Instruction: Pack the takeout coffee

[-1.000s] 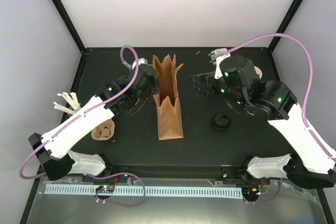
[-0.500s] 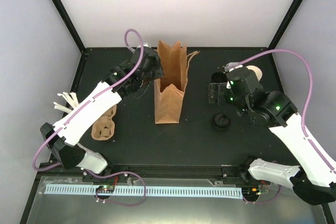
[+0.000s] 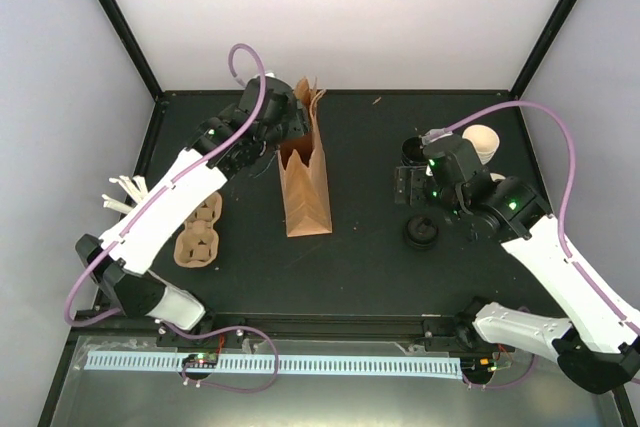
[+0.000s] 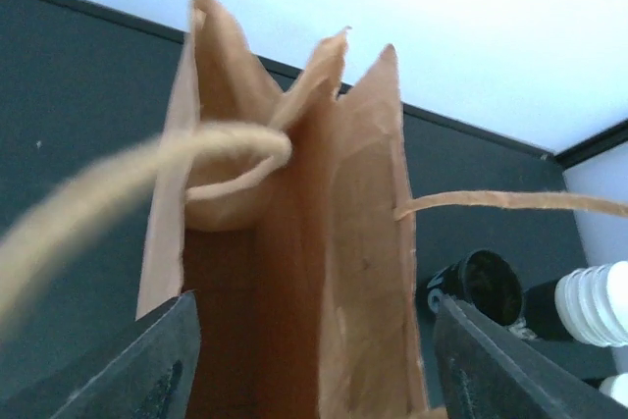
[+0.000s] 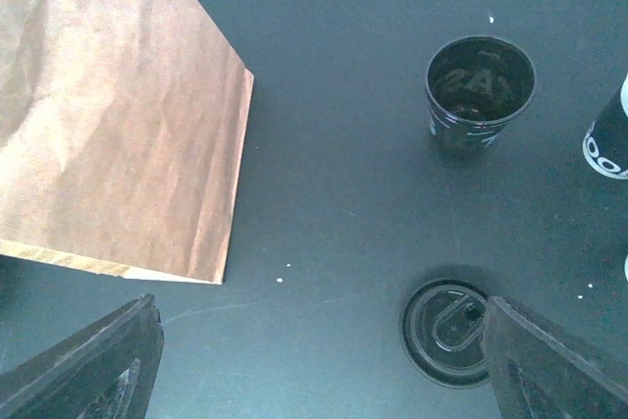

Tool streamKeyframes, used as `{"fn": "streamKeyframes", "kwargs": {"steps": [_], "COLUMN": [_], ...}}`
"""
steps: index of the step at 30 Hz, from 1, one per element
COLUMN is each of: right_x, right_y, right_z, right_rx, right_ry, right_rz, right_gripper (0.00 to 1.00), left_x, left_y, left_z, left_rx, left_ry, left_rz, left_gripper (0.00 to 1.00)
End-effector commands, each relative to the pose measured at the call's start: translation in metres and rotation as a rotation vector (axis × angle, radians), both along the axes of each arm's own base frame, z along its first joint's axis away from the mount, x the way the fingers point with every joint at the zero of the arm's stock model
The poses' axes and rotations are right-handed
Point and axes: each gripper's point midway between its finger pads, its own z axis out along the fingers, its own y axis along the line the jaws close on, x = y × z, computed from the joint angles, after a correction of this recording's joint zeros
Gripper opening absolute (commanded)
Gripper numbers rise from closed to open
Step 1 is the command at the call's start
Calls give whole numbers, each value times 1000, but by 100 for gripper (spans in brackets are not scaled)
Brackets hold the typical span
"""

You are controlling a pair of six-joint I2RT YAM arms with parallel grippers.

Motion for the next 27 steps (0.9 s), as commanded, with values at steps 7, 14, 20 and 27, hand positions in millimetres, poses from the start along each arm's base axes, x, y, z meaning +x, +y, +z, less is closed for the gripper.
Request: {"fn": "streamKeyframes", "kwargs": {"steps": [7,14,20,27], "right_x": [4,5,5,5], "right_y": [9,12,18,20], "right_z": [4,-5,-13,-13], "right_rx": [23,12,25,31], "right_ry": [-36,-32,-25,-34], "right_rz": [52,64,92,106], "right_gripper": [91,91,91,91], "left_x": [-72,-128,-164,-190], "left_y": [57,110,142,163], "left_z": [79,60,5,-79], "left_rx": [-23,26,105,116], "left_ry": [-168,-157,-17,208], "left_rz": [-46,-5,29,128], "left_gripper": [93,99,99,99]}}
